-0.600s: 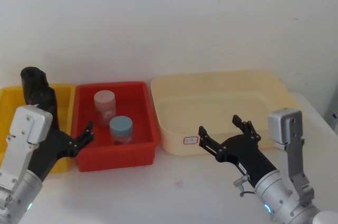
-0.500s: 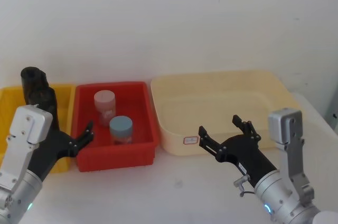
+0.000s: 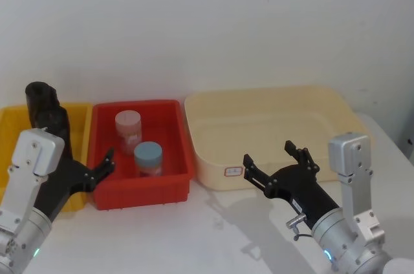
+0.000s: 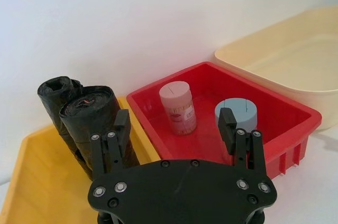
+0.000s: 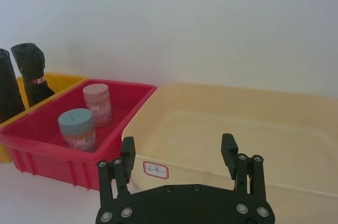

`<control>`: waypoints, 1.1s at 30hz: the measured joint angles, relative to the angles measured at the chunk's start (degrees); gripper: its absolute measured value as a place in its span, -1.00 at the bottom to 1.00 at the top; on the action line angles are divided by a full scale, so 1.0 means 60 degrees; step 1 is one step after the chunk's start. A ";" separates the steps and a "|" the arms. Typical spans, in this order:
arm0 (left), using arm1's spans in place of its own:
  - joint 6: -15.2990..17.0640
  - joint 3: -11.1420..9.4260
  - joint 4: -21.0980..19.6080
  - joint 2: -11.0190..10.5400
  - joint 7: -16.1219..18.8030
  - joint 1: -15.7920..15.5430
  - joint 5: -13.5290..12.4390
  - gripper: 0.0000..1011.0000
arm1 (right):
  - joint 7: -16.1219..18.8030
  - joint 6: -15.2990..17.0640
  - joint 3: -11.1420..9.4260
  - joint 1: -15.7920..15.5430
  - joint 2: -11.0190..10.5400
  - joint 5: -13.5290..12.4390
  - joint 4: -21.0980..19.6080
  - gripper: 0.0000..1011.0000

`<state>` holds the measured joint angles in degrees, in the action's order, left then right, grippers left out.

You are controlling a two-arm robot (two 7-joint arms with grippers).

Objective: Pick up the garbage bag with the one hand and transfer it to the other hand.

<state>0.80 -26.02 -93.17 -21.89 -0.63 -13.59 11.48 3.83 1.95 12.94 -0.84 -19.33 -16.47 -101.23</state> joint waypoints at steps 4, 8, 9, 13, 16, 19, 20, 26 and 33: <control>0.0000 0.0000 0.0000 0.0001 0.0000 0.0000 0.0000 0.98 | 0.0000 0.0000 -0.0001 0.0001 0.0000 0.0000 0.0000 0.98; 0.0000 0.0000 0.0000 0.0000 0.0000 0.0000 0.0000 0.98 | 0.0000 0.0000 0.0000 0.0000 0.0000 0.0000 0.0000 0.98; 0.0000 0.0000 0.0000 0.0000 0.0000 0.0000 0.0000 0.98 | 0.0000 -0.0001 0.0000 0.0000 0.0000 0.0000 0.0000 0.98; 0.0000 0.0000 0.0000 0.0000 0.0000 0.0000 0.0000 0.98 | 0.0000 -0.0001 0.0000 0.0000 0.0000 0.0000 0.0000 0.98; 0.0000 0.0000 0.0000 0.0000 0.0000 -0.0001 -0.0001 0.98 | 0.0000 -0.0001 0.0000 0.0000 0.0000 0.0000 0.0000 0.98; 0.0000 0.0000 0.0000 0.0000 0.0000 0.0000 0.0000 0.98 | 0.0000 0.0000 0.0000 0.0000 0.0000 0.0000 0.0000 0.98; 0.0000 0.0000 0.0000 0.0000 0.0000 0.0000 0.0000 0.98 | 0.0000 -0.0001 0.0000 0.0000 -0.0001 0.0000 0.0000 0.98; 0.0000 0.0000 0.0000 0.0000 0.0000 0.0000 0.0000 0.98 | 0.0000 -0.0001 0.0000 0.0000 0.0000 0.0000 -0.0001 0.98; 0.0000 0.0000 0.0000 0.0000 0.0000 0.0000 0.0000 0.98 | 0.0000 -0.0001 0.0000 0.0000 0.0000 0.0000 0.0000 0.98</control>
<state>0.80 -26.02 -93.17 -21.89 -0.63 -13.59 11.48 3.83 1.95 12.94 -0.84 -19.33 -16.46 -101.23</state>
